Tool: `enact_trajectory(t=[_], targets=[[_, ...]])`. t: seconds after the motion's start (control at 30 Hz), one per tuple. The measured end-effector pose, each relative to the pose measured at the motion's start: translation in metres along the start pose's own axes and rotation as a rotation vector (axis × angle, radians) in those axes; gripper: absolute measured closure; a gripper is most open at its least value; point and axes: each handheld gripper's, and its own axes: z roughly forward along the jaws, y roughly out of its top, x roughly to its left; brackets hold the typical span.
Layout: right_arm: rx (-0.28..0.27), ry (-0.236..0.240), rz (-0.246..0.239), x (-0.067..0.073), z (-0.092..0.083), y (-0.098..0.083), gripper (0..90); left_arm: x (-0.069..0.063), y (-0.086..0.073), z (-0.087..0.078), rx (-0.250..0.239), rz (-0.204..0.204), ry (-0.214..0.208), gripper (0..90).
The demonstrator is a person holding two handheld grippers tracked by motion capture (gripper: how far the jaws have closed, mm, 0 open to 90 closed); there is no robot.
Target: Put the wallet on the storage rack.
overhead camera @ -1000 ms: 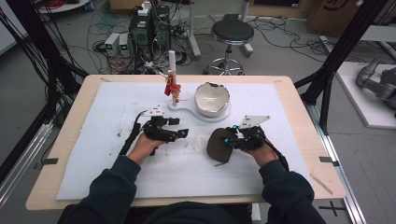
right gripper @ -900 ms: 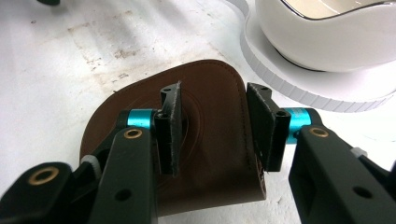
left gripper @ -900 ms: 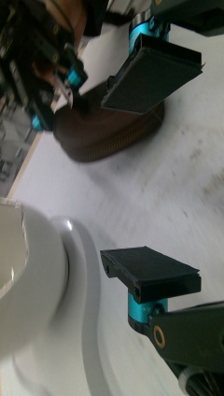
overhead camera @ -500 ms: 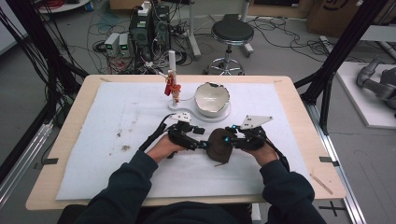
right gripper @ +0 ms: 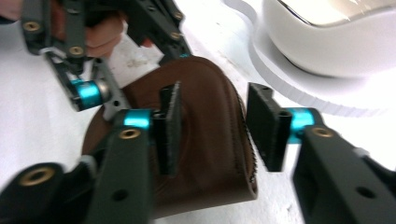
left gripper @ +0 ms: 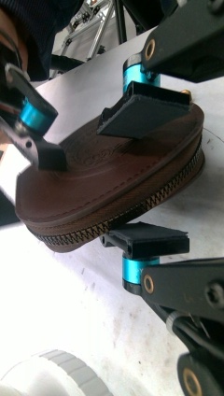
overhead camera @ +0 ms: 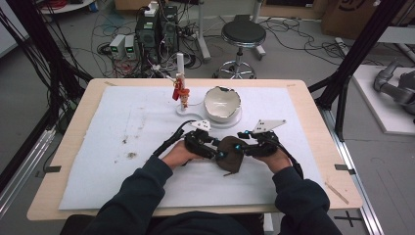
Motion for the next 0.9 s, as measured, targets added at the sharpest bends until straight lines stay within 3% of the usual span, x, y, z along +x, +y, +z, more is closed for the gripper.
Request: enact_trajectory(t=[0.1,0.2,0.23,0.3,0.37,0.4,0.43,0.5,0.63,0.7,0.77,0.8,0.83,0.9], targets=[[-0.007,0.054,0.095,-0.01,0.002,-0.005,37.6,-0.002,0.0,0.0,-0.005,0.025,0.005,47.4],[-0.011,0.089,0.131,-0.014,0.002,-0.006,37.3,-0.003,0.001,0.0,-0.006,0.065,0.007,47.6],[-0.016,0.126,0.163,-0.017,0.003,-0.008,36.7,-0.005,0.001,-0.001,-0.013,0.093,0.003,48.2],[-0.024,0.192,0.22,-0.023,0.004,-0.012,36.8,-0.006,0.002,-0.002,-0.016,0.107,0.005,49.1],[-0.025,0.267,0.281,-0.028,0.006,-0.015,46.3,-0.006,0.002,-0.003,-0.015,0.106,0.006,49.5],[-0.026,0.305,0.285,-0.029,0.006,-0.015,53.8,-0.006,0.002,-0.003,-0.012,0.105,0.006,49.5],[-0.026,0.305,0.285,-0.029,0.006,-0.015,53.8,-0.005,0.001,-0.003,-0.009,0.097,0.007,49.5],[-0.027,0.273,0.226,-0.023,0.003,-0.011,57.9,-0.004,0.001,-0.003,-0.006,0.068,0.009,47.0],[-0.03,0.237,0.176,-0.017,0.0,-0.007,60.5,-0.002,-0.005,-0.01,-0.039,0.017,0.041,40.4],[-0.037,0.233,0.162,-0.014,-0.003,-0.005,61.6,0.002,-0.007,-0.022,-0.05,-0.019,0.084,35.0],[-0.05,0.231,0.155,-0.013,-0.004,-0.004,62.8,0.006,-0.009,-0.04,-0.099,-0.048,0.144,35.2],[-0.077,0.24,0.163,-0.013,-0.008,-0.002,65.9,0.011,-0.012,-0.06,-0.146,-0.077,0.203,35.6],[-0.091,0.236,0.162,-0.014,-0.01,-0.001,66.9,0.011,-0.012,-0.06,-0.146,-0.077,0.203,35.5],[-0.1,0.233,0.168,-0.014,-0.012,0.0,67.6,0.015,-0.016,-0.082,-0.191,-0.102,0.262,35.5]])
